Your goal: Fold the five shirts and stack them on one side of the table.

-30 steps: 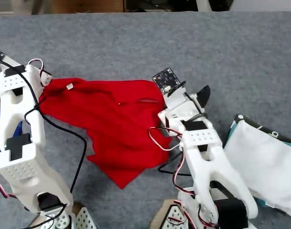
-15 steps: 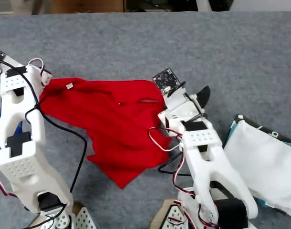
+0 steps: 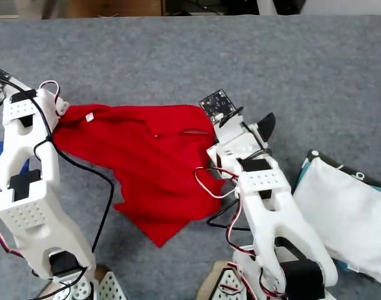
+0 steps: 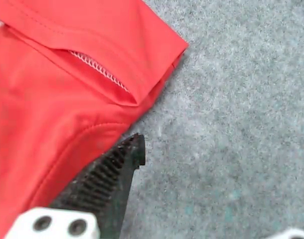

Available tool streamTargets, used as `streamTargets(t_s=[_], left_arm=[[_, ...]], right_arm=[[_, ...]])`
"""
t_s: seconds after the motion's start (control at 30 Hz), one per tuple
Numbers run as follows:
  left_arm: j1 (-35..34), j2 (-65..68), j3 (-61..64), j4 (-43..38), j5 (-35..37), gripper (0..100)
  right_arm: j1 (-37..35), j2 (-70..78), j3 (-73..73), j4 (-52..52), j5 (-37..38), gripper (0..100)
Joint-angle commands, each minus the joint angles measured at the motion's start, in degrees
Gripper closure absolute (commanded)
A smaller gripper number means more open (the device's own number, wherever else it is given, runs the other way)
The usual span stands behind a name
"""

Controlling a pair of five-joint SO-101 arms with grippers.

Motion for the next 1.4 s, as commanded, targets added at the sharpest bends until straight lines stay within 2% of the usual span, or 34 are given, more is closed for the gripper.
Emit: streamTargets(t_s=[0.0,0.2,0.3,0.33,0.47,0.6,0.73,0.8,0.97,1.07,1.17,1.37], left_arm=[[-0.5,-0.7,-3.5,-0.4,0.4,92],[-0.4,-0.7,-4.2,-0.4,0.1,92],[-0.5,-0.8,-4.6,-0.4,-0.2,99],[-0.4,-0.8,-5.0,-0.1,-0.2,98],[-0.3,-0.8,-10.7,5.7,-0.2,98],[-0.3,-0.8,-19.7,9.1,-3.0,98],[-0.1,-0.4,-25.2,11.3,-6.1,98],[-0.4,-0.3,-25.6,11.4,-7.1,98],[0.0,-0.2,-25.0,11.0,-10.4,98],[0.2,-0.2,-21.6,9.0,-11.3,98],[-0.1,-0.2,-16.0,3.9,-11.5,98],[-2.8,-0.3,-12.5,-2.6,-11.6,98]], right_arm=[[0.1,-2.0,-0.1,-1.1,-0.2,45.8],[0.1,-2.0,-0.1,-1.1,-0.2,45.8],[0.1,-2.0,-0.1,-1.1,-0.2,45.8],[0.1,-2.0,-0.1,-1.1,-0.2,45.8],[0.8,-2.5,-0.8,0.2,-1.1,45.8],[4.4,-3.0,-12.9,15.9,-2.4,45.7],[4.1,-1.0,-23.1,26.5,-1.8,46.5],[2.9,1.0,-29.3,32.0,-3.5,51.5],[1.4,9.0,-44.7,42.7,-4.2,73.6],[-0.1,14.8,-52.7,47.5,-4.3,83.5],[-2.9,21.1,-59.9,52.1,-4.3,87.5],[-8.4,37.0,-70.4,56.2,-4.3,87.5]])
